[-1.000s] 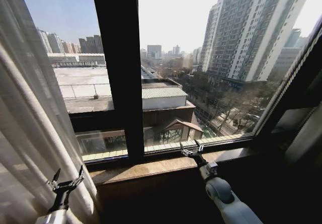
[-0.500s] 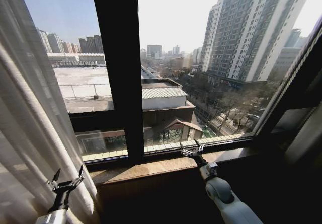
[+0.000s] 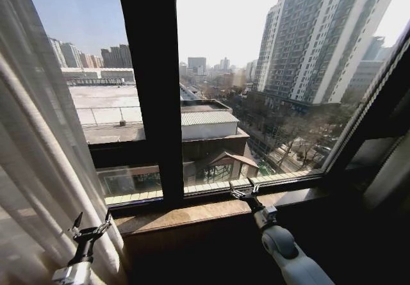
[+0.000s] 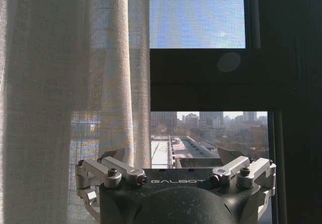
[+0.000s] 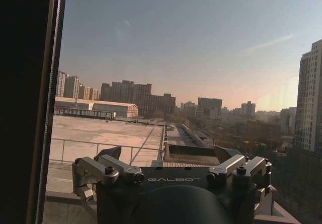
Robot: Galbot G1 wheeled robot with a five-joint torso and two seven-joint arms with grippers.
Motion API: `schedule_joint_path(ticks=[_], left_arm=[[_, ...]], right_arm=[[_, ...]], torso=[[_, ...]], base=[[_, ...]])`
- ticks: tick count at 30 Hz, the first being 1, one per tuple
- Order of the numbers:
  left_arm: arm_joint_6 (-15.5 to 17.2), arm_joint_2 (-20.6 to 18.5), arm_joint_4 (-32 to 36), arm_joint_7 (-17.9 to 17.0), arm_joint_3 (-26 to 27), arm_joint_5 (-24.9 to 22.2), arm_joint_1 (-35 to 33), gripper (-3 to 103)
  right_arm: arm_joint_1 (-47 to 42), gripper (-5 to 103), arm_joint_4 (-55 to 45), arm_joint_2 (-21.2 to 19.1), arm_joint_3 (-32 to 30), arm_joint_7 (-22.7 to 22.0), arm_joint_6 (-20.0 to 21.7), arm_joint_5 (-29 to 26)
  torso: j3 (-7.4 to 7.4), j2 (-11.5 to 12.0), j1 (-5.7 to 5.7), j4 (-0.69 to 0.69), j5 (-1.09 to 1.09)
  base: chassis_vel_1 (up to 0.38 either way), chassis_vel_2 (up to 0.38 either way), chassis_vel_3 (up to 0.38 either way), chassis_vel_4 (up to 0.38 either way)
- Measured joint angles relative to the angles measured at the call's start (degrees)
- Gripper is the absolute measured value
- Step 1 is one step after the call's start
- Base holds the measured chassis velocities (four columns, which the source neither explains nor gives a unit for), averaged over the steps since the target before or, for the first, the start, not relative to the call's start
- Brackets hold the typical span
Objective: Open the curtains by pulling them apart, changing their state from closed to fully open.
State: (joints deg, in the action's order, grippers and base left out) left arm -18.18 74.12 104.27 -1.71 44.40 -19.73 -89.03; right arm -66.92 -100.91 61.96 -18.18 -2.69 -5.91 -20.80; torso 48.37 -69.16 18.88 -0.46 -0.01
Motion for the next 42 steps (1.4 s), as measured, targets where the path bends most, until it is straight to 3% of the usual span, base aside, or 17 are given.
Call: schedule_joint_path(ticks=[8,10,12,13,17,19,23,31,33,34,37,42], left_arm=[[13.87,1.67,4.66,-3.93,-7.47,1.41,5.65,100],[14.95,1.80,5.01,-4.20,-8.05,1.53,6.07,100],[19.50,2.36,6.57,-5.47,-10.54,1.99,7.93,100],[19.50,2.36,6.57,-5.47,-10.54,1.99,7.93,100],[26.52,3.18,8.91,-7.44,-14.31,2.68,10.77,100],[27.91,3.34,9.38,-7.83,-15.07,2.82,11.34,100],[34.24,4.14,11.55,-9.53,-18.52,3.47,13.96,100],[34.65,3.88,11.56,-9.47,-18.72,3.77,14.71,100],[31.18,1.74,9.55,-7.38,-16.78,4.71,16.68,100],[31.18,1.74,9.55,-7.38,-16.78,4.71,16.68,100],[23.79,-2.51,5.59,-3.19,-12.75,6.53,20.47,100],[19.98,-3.23,4.54,-2.03,-10.39,7.03,19.42,100]], right_arm=[[0.00,100,0.00,0.00,0.00,0.00,0.00,0.00],[0.00,100,0.00,0.00,0.00,0.00,0.00,0.00],[0.00,100,0.00,0.00,0.00,0.00,0.00,0.00],[0.00,100,0.00,0.00,0.00,0.00,0.00,0.00],[0.00,100,0.00,0.00,0.00,0.00,0.00,0.00],[0.00,100,0.00,0.00,0.00,0.00,0.00,0.00],[0.00,100,0.00,0.00,0.00,0.00,0.00,0.00],[0.00,100,0.00,0.00,0.00,0.00,0.00,0.00],[0.00,100,0.00,0.00,0.00,0.00,0.00,0.00],[0.00,100,0.00,0.00,0.00,0.00,0.00,0.00],[0.00,100,0.00,0.00,0.00,0.00,0.00,0.00],[0.00,100,-0.01,0.01,0.00,0.00,0.00,0.00]], torso=[[0.00,0.00,0.00,0.00,0.00],[0.00,0.00,0.00,0.00,0.00],[0.00,0.00,0.00,0.00,0.01],[0.00,0.00,0.00,0.00,0.01],[0.00,0.00,0.00,0.00,0.00],[0.00,0.00,0.00,0.00,0.00],[0.00,0.00,0.01,-0.01,0.00],[0.00,0.00,0.00,0.01,-0.02],[0.00,0.00,0.00,0.00,-0.01],[0.00,0.00,0.00,0.00,-0.01],[0.00,0.00,0.01,0.00,0.03],[0.00,0.00,0.00,0.01,-0.02]], base=[[0.000,0.000,0.000,0.000],[0.000,0.000,0.000,0.000],[0.000,0.000,0.000,0.000],[0.000,0.000,0.000,0.000],[0.000,0.000,0.000,0.000],[0.000,0.000,0.000,0.000],[0.000,0.000,0.000,0.000],[0.000,0.000,0.000,0.000],[0.000,0.000,0.000,0.000],[0.000,0.000,0.000,0.000],[0.000,0.000,0.000,0.000],[0.000,0.000,0.000,0.000]])
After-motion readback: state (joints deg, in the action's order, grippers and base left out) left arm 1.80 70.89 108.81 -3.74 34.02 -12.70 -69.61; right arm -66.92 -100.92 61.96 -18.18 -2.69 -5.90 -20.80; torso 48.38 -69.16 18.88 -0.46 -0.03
